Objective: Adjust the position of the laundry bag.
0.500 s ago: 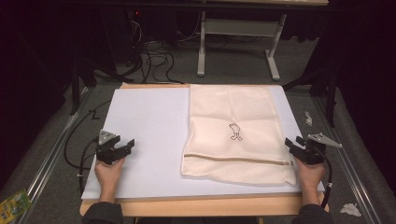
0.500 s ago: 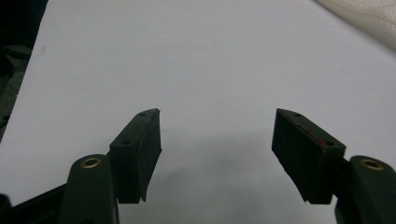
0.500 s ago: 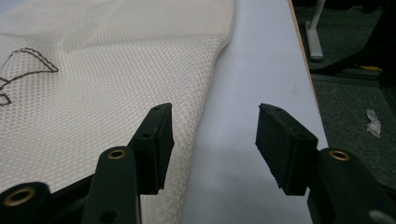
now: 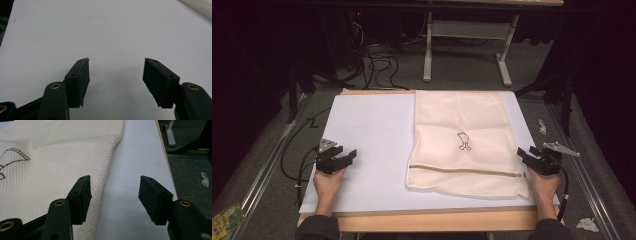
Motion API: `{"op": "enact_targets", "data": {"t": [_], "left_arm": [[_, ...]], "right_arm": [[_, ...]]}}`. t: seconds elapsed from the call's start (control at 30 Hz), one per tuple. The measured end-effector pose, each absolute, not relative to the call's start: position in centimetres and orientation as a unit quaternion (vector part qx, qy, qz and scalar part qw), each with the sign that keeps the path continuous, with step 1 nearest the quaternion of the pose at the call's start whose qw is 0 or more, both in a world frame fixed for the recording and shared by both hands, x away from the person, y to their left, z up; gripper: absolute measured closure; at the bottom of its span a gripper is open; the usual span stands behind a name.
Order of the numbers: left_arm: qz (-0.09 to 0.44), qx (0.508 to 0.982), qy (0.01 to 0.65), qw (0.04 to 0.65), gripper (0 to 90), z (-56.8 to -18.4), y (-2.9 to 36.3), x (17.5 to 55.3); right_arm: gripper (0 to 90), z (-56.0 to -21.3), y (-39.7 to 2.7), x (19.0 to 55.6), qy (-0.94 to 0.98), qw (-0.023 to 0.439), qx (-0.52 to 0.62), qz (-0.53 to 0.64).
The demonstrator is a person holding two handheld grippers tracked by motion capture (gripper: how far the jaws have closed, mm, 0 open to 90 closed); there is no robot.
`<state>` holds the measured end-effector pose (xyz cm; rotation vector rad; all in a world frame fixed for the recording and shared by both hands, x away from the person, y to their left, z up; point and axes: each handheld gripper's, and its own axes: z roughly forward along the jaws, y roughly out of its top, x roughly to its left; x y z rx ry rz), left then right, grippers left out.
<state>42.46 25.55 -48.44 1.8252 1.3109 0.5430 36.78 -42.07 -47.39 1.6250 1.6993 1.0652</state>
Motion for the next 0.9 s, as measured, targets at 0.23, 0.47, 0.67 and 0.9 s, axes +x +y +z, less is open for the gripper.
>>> {"op": "enact_targets", "data": {"t": [0.23,0.47,0.67,0.9], "left_arm": [[0.210,0.721,0.519,0.409,36.2,-48.3,25.3,42.3],[0.202,0.726,0.512,0.412,36.0,-48.0,24.3,42.4],[0.187,0.724,0.513,0.421,36.3,-47.7,24.1,42.2],[0.176,0.738,0.500,0.418,38.3,-47.1,22.3,42.2]], "right_arm": [[46.0,-47.3,-42.1,36.8,0.632,0.274,0.605,0.399],[45.9,-47.3,-42.0,36.7,0.634,0.275,0.603,0.399],[42.6,-46.9,-42.0,36.5,0.630,0.287,0.602,0.397],[44.0,-46.1,-42.0,36.5,0.652,0.257,0.605,0.379]]}}
